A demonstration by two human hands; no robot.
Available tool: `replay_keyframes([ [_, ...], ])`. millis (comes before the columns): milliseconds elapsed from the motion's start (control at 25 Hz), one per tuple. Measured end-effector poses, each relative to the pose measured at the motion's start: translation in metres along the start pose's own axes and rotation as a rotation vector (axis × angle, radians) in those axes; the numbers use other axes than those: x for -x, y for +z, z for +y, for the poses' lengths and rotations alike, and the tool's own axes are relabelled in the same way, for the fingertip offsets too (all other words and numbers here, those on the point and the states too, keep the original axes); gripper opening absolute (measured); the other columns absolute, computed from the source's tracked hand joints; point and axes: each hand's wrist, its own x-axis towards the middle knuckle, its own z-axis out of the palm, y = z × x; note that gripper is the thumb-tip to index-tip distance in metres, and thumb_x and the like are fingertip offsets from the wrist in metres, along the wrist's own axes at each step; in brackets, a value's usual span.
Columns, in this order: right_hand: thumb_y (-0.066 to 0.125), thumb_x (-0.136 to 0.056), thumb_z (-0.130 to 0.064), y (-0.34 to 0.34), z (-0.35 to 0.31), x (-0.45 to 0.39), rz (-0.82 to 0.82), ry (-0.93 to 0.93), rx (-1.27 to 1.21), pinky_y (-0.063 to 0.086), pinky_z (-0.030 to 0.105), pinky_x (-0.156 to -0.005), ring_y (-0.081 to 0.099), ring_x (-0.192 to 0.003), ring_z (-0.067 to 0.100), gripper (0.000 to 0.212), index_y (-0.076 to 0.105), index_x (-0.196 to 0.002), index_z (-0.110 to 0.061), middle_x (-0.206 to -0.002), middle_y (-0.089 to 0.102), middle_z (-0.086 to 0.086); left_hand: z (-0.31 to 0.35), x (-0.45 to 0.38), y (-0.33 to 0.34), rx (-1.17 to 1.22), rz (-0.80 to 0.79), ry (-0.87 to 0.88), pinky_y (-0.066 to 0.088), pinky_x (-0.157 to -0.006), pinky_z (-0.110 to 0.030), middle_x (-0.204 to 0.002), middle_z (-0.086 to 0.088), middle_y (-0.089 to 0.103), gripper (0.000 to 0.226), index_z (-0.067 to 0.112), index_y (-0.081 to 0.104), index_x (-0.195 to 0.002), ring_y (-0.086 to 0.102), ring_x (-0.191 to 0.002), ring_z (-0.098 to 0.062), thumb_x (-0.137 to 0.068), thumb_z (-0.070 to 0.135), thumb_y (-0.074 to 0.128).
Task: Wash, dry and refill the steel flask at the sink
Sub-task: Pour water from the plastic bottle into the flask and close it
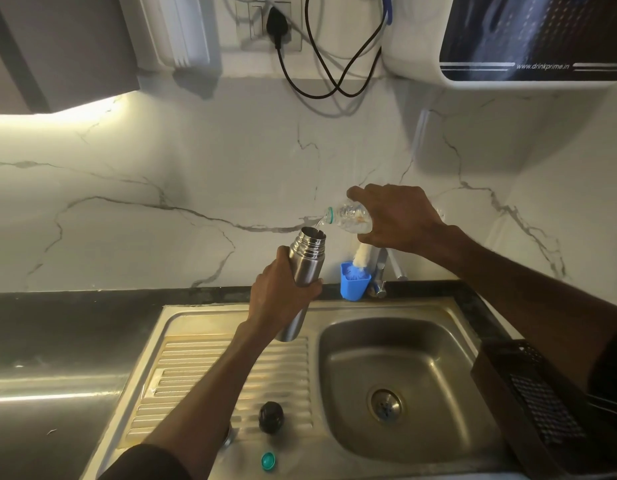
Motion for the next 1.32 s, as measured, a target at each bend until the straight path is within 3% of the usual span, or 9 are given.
replay_keyframes([
  [480, 0.074, -0.087, -0.053, -0.004, -0.001, 0.009, -0.011, 0.027, -0.003, 0.055, 0.034, -0.082, 0.066, -0.103, 0.021, 0.076, 0.043, -0.149, -0.023, -0.129, 0.066, 0.003, 0.008, -0.003, -0.002, -0.015, -0.042, 0.020, 0.056, -0.077, -0.036, -0.106, 0.004, 0.069, 0.060, 0.024, 0.045, -0.119, 0.068, -0.084, -0.019, -0.079, 0.045, 0.085],
  [800, 0.075, -0.087, -0.053, -0.005, 0.001, 0.014, -0.018, 0.026, 0.009, 0.054, 0.035, -0.085, 0.065, -0.106, 0.022, 0.077, 0.042, -0.150, -0.023, -0.132, 0.064, 0.002, 0.012, 0.000, 0.002, 0.001, -0.053, 0.029, 0.061, -0.082, -0.043, -0.105, 0.005, 0.068, 0.060, 0.025, 0.045, -0.118, 0.069, -0.085, -0.020, -0.078, 0.046, 0.085],
  [1000, 0.075, -0.088, -0.051, -0.006, 0.002, 0.016, -0.021, 0.024, 0.000, 0.056, 0.036, -0.089, 0.065, -0.107, 0.022, 0.076, 0.042, -0.150, -0.022, -0.132, 0.064, 0.003, 0.014, 0.003, 0.002, -0.001, -0.053, 0.028, 0.053, -0.073, -0.032, -0.104, 0.006, 0.067, 0.057, 0.025, 0.045, -0.116, 0.067, -0.082, -0.017, -0.080, 0.043, 0.085],
  [1320, 0.078, -0.084, -0.050, -0.006, -0.002, 0.018, 0.011, 0.030, 0.029, 0.057, 0.036, -0.084, 0.066, -0.100, 0.021, 0.075, 0.045, -0.147, -0.023, -0.126, 0.066, 0.003, 0.014, 0.009, 0.003, 0.002, -0.043, 0.022, 0.060, -0.078, -0.043, -0.103, 0.006, 0.069, 0.058, 0.027, 0.044, -0.115, 0.068, -0.082, -0.019, -0.078, 0.046, 0.084],
])
